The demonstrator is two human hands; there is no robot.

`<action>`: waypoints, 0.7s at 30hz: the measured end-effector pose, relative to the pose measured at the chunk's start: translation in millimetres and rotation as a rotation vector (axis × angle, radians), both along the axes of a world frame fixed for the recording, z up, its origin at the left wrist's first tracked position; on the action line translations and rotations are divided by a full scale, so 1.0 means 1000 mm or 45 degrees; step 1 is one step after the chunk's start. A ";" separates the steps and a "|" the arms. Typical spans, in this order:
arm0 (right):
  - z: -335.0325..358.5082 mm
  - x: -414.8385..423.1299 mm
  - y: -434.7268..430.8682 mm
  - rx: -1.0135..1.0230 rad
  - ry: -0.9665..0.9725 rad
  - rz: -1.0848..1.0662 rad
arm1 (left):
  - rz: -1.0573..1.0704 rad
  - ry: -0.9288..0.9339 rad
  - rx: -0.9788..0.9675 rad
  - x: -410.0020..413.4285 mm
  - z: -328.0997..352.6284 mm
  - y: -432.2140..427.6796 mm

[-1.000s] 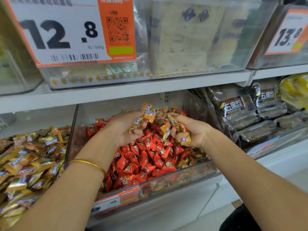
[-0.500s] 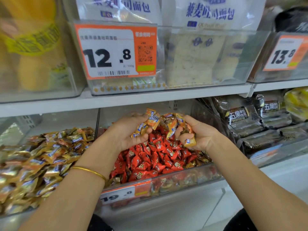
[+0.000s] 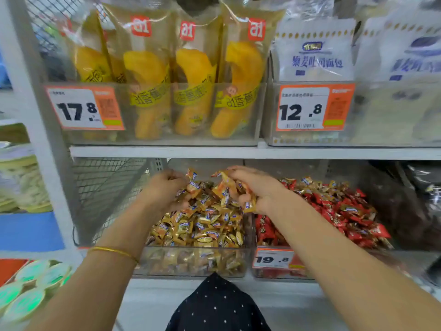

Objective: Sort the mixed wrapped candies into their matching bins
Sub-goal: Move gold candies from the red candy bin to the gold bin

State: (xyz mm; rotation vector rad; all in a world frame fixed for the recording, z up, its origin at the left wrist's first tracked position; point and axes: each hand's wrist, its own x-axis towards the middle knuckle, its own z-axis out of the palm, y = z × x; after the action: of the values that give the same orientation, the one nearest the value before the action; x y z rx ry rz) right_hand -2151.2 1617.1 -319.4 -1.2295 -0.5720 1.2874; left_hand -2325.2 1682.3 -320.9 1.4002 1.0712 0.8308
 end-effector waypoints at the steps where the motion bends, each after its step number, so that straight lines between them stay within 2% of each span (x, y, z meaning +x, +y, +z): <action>1: -0.001 -0.011 0.013 0.006 -0.142 -0.015 | 0.046 -0.022 0.022 -0.003 -0.004 0.006; 4: -0.002 -0.031 0.043 -0.069 -0.380 0.081 | 0.124 -0.140 0.056 -0.007 -0.011 0.021; 7: 0.002 -0.031 0.053 -0.147 -0.411 0.177 | 0.127 -0.276 -0.089 -0.013 -0.017 0.034; 10: 0.002 -0.019 0.056 -0.094 -0.361 0.275 | 0.078 -0.285 -0.045 -0.021 -0.026 0.041; 13: 0.001 -0.008 0.052 -0.041 -0.409 0.335 | 0.080 -0.297 0.006 -0.024 -0.033 0.044; 15: 0.002 -0.003 0.048 -0.005 -0.429 0.359 | 0.106 -0.201 0.089 -0.023 -0.036 0.043; 18: 0.005 0.003 0.039 -0.005 -0.557 0.348 | 0.064 0.129 0.479 -0.012 -0.037 0.027; 21: 0.006 0.012 0.025 0.050 -0.666 0.262 | -0.248 0.528 0.915 0.020 -0.042 0.008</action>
State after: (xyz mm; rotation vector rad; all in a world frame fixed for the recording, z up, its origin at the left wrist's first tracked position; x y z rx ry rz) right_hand -2139.2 1642.5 -312.9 -1.5127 -1.1172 1.1095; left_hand -2305.6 1690.2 -362.9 2.3215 0.9493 0.8384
